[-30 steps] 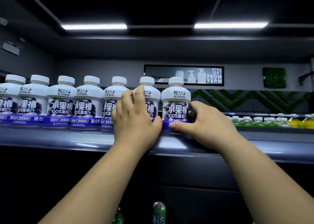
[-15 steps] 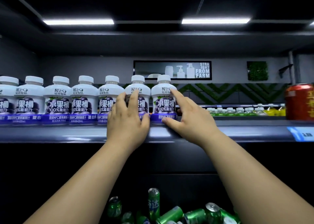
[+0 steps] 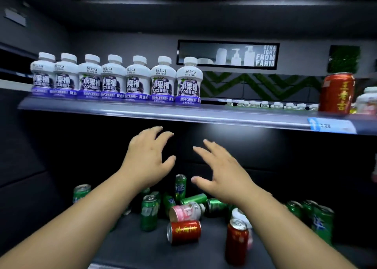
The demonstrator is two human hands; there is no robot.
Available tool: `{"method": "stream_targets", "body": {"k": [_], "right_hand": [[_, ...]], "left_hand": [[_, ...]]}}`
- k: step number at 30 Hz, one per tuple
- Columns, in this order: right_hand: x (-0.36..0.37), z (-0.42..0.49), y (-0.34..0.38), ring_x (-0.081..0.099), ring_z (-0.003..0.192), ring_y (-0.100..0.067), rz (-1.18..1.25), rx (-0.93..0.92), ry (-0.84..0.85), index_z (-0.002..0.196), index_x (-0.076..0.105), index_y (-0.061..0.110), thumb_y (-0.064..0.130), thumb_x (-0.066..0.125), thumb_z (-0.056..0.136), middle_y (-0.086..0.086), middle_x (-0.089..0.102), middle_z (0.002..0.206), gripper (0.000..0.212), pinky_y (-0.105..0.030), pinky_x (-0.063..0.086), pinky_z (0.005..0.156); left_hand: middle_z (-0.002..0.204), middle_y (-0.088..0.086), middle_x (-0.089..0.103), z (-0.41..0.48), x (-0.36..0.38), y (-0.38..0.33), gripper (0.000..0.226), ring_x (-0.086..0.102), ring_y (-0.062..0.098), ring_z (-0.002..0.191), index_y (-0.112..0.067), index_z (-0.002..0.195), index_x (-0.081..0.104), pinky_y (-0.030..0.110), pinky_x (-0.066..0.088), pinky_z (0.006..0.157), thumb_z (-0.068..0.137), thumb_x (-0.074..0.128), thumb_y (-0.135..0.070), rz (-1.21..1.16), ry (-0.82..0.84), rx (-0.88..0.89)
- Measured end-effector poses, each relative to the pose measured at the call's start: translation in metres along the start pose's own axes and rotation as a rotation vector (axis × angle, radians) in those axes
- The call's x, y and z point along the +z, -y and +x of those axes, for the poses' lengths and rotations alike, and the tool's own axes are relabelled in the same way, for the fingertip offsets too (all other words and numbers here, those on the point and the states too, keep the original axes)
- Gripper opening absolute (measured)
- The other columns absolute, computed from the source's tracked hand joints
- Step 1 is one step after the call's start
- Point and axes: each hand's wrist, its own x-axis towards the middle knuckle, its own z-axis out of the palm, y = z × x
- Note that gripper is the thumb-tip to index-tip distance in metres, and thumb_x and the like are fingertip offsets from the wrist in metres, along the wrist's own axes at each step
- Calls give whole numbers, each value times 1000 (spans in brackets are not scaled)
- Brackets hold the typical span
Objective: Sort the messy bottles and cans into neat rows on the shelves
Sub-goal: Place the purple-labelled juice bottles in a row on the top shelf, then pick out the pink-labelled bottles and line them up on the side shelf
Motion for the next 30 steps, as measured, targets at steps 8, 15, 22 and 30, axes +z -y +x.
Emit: {"method": "stream_targets", "body": {"k": [8, 15, 22, 30], "right_hand": [[16, -80, -25, 43, 138, -12, 115, 81, 181, 149, 38, 35, 54, 64, 85, 12, 44, 152, 72, -35, 41, 109], [29, -142, -45, 45, 136, -16, 170, 169, 252, 146, 43, 34, 51, 67, 86, 8, 47, 149, 67, -36, 40, 111], [33, -189, -99, 50, 131, -15, 290, 408, 259, 144, 47, 32, 49, 73, 82, 5, 50, 147, 70, -35, 43, 108], [55, -167, -132, 55, 122, -11, 323, 518, 273, 139, 51, 33, 53, 72, 73, 11, 56, 133, 72, -34, 46, 103]], "left_hand": [[139, -7, 48, -87, 26, -51, 58, 54, 18, 122, -30, 141, 42, 34, 48, 93, 88, 60, -46, -83, 284, -48], [131, -7, 52, -144, 48, -83, 55, 55, 20, 117, -32, 136, 45, 36, 48, 92, 85, 62, -43, -152, 395, -120], [133, -7, 53, -154, 81, -111, 52, 57, 20, 114, -35, 135, 46, 34, 49, 86, 86, 61, -45, -207, 455, -82], [136, -9, 52, -127, 123, -102, 52, 56, 20, 119, -34, 133, 48, 37, 50, 91, 84, 62, -45, -237, 488, -53]]}}
